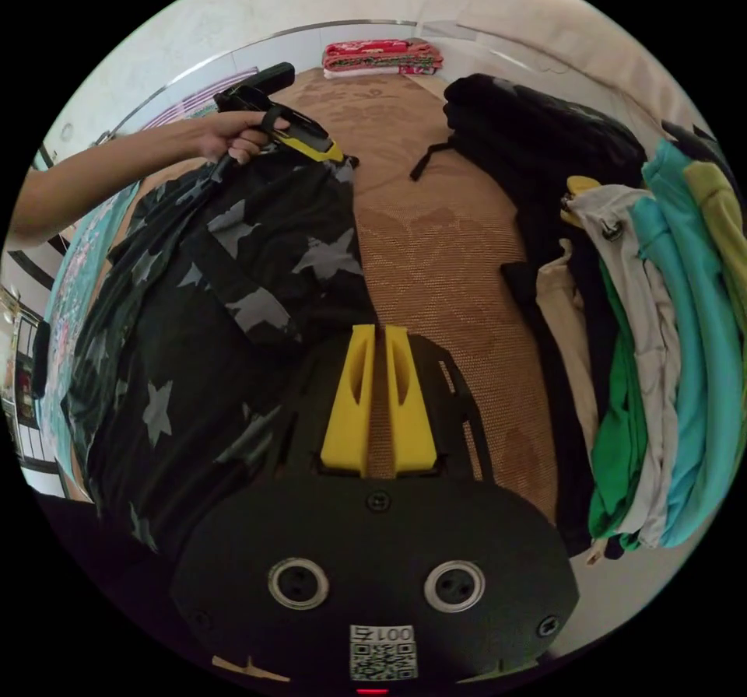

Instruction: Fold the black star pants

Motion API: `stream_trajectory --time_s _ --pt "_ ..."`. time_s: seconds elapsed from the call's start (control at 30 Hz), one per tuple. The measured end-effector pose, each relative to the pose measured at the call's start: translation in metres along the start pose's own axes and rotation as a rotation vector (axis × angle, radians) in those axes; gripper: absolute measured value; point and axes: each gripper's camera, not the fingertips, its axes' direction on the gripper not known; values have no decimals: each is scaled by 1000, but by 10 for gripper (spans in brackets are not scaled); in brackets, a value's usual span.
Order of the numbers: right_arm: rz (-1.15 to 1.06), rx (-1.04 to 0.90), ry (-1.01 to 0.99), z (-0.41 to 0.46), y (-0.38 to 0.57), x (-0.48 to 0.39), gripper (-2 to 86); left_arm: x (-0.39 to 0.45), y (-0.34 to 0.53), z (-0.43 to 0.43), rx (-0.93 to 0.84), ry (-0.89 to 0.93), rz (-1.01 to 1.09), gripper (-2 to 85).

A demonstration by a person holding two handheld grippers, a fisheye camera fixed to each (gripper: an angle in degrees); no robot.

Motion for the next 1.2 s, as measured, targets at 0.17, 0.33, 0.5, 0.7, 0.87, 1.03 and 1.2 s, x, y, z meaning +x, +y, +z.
stream_trajectory --time_s 0.17,0.33,0.5,0.7,0.87,1.03,1.2 --pt "63 -55 43 -4 -14 10 9 -21 15 -5 -70 -72 4 19" --pt "-52 -23 -92 -21 -35 -13 26 -18 67 -6 -59 -33 74 45" --pt "-48 -28 -266 -19 -73 -46 74 -10 158 28 -143 -21 110 63" --pt "7 -77 -161 4 -110 -80 18 -28 238 63 -203 -222 102 1" --pt "-31 -108 -141 5 -127 -104 5 -67 283 65 -137 -64 33 13" --pt "-71 -23 -101 -16 -171 -123 3 -72 377 47 51 -74 -38 44" --pt "-247 90 -187 -27 -239 -156 7 -74 543 19 293 -444 -272 32"
